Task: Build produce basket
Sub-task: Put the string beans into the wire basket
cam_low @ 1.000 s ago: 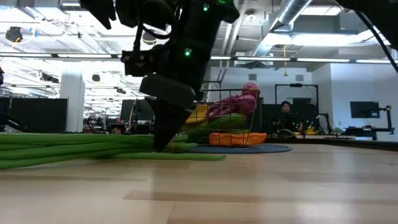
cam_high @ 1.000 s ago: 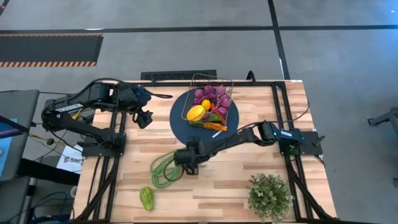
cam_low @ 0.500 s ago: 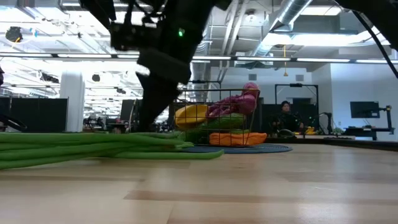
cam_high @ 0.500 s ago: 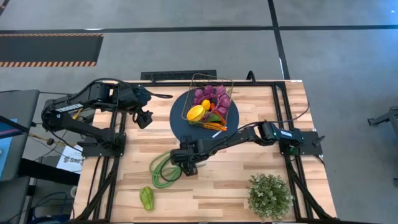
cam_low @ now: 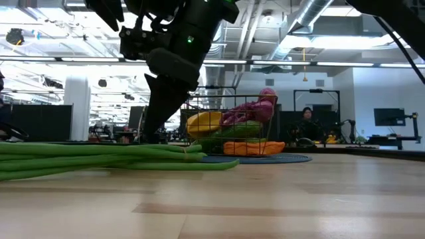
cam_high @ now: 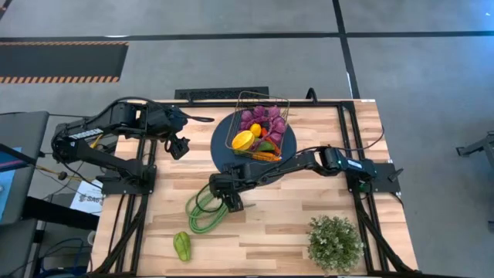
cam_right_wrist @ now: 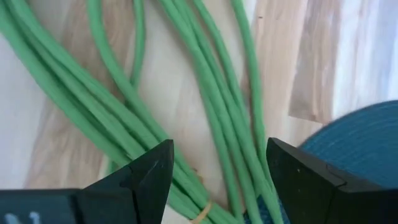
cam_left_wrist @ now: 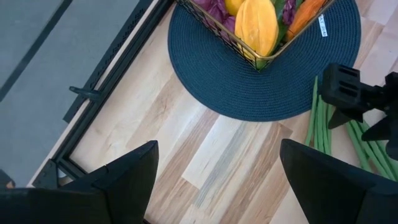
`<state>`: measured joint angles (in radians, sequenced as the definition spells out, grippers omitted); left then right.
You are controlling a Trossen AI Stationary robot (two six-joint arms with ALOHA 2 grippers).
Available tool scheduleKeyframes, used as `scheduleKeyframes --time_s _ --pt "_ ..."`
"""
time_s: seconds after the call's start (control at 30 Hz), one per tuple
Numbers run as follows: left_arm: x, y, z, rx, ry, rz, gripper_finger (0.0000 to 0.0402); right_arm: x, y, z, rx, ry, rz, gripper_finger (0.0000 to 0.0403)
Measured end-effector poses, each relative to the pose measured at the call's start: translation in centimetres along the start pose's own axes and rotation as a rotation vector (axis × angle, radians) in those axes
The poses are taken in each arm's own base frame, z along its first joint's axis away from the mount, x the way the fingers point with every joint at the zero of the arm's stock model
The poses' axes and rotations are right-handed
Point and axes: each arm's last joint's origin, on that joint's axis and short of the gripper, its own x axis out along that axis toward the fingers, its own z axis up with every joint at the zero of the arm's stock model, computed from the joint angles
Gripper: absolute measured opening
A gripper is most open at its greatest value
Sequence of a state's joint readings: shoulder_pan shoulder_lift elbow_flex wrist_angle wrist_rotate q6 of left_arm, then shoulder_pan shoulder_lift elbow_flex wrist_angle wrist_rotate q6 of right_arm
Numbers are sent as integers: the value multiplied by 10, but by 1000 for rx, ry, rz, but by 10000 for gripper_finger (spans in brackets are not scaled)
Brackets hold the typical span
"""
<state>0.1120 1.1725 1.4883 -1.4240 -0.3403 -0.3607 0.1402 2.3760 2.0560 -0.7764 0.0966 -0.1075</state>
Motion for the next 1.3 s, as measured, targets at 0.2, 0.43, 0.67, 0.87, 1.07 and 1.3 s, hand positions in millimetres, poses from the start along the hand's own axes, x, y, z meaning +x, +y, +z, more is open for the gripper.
scheduleKeyframes --time_s 0.2,0.43,0.67,0.87,1.07,1.3 --pt "0 0 0 1 0 0 322 0 -3 0 43 -11 132 276" --pt "0 0 0 0 0 0 322 1 -2 0 66 -13 172 276" --pt "0 0 0 0 0 0 322 0 0 0 66 -13 175 276" --pt "0 0 0 -11 1 -1 322 1 0 0 81 -11 175 276" --pt "0 0 0 -11 1 -2 322 1 1 0 84 -10 176 276" --pt "0 0 0 -18 1 -2 322 8 11 -9 87 31 186 276"
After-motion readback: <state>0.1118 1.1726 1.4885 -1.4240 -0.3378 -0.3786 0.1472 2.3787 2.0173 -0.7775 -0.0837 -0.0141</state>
